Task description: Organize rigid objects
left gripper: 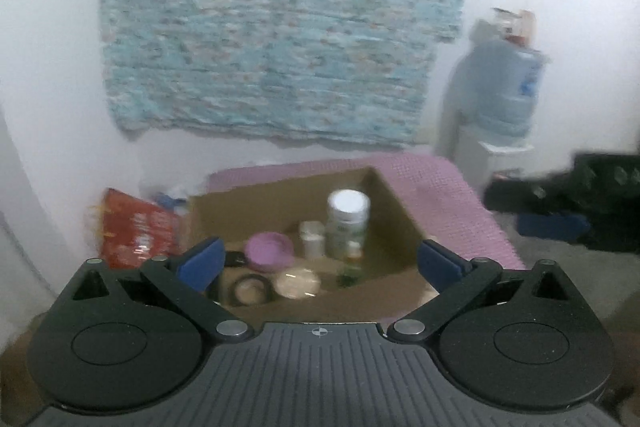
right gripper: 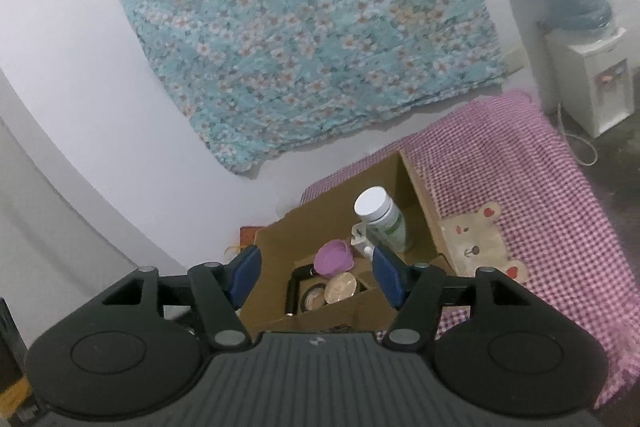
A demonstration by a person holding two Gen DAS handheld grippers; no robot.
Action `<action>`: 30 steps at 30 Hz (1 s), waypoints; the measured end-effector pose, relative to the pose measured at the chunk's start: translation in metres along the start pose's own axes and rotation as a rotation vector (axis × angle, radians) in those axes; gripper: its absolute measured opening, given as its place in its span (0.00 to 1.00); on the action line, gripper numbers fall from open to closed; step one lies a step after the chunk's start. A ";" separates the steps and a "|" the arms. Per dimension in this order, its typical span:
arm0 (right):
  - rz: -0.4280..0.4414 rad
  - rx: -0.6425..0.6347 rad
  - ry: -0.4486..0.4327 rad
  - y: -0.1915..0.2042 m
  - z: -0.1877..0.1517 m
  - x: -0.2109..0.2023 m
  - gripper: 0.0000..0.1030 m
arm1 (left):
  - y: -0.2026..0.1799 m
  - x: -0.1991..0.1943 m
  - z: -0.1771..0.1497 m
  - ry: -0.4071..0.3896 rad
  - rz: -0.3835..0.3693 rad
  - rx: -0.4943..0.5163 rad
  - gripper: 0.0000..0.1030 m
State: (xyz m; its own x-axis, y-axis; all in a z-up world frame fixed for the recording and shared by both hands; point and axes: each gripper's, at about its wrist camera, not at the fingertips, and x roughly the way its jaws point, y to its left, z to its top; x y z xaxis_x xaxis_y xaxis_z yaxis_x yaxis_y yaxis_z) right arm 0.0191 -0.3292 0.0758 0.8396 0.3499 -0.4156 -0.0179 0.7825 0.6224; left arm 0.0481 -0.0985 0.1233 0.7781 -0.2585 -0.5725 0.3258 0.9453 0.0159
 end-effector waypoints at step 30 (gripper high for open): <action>-0.237 -0.139 -0.054 0.035 -0.013 -0.018 1.00 | 0.037 0.014 -0.027 0.136 0.070 -0.115 1.00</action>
State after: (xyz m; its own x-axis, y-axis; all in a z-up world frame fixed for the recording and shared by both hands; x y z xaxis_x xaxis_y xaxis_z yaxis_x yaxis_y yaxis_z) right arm -0.0037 -0.3015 0.0964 0.8567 0.1238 -0.5007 0.1110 0.9038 0.4134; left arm 0.0564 -0.0621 0.0940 0.7146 -0.1694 -0.6787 0.2035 0.9786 -0.0300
